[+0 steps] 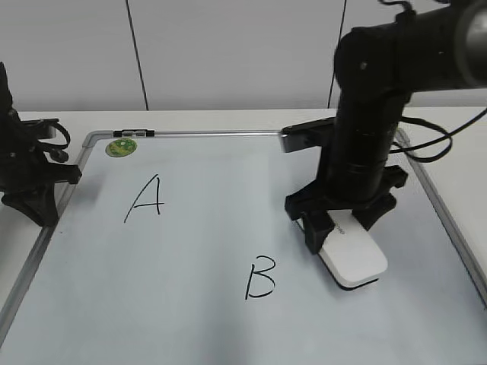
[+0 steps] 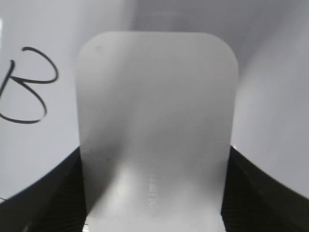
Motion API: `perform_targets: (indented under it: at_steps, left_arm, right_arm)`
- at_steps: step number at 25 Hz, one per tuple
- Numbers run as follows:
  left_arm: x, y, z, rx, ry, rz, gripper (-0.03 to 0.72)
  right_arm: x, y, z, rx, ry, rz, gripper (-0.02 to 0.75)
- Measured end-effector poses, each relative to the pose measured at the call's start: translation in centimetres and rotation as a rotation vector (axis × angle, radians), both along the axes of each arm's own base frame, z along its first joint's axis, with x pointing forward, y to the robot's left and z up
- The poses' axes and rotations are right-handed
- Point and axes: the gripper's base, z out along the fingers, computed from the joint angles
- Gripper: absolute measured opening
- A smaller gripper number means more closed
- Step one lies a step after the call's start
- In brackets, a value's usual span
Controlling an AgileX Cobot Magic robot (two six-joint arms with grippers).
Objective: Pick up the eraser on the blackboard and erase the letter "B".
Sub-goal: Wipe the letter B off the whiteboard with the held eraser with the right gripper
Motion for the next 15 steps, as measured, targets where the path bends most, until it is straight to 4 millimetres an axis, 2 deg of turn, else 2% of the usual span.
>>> perform_targets:
  at_steps: [4, 6, 15]
  left_arm:
    - [0.0, 0.0, 0.0, 0.000, 0.000, 0.000, 0.037]
    - [0.0, 0.0, 0.0, 0.000, 0.000, 0.000, 0.038]
    - [0.0, 0.0, 0.0, 0.000, 0.000, 0.000, 0.038]
  right_arm:
    - [-0.7, 3.3, -0.7, 0.002, -0.004, 0.077, 0.524]
    - [-0.7, 4.2, -1.1, 0.005, -0.009, 0.092, 0.524]
    - [0.1, 6.6, -2.8, 0.007, -0.012, 0.119, 0.524]
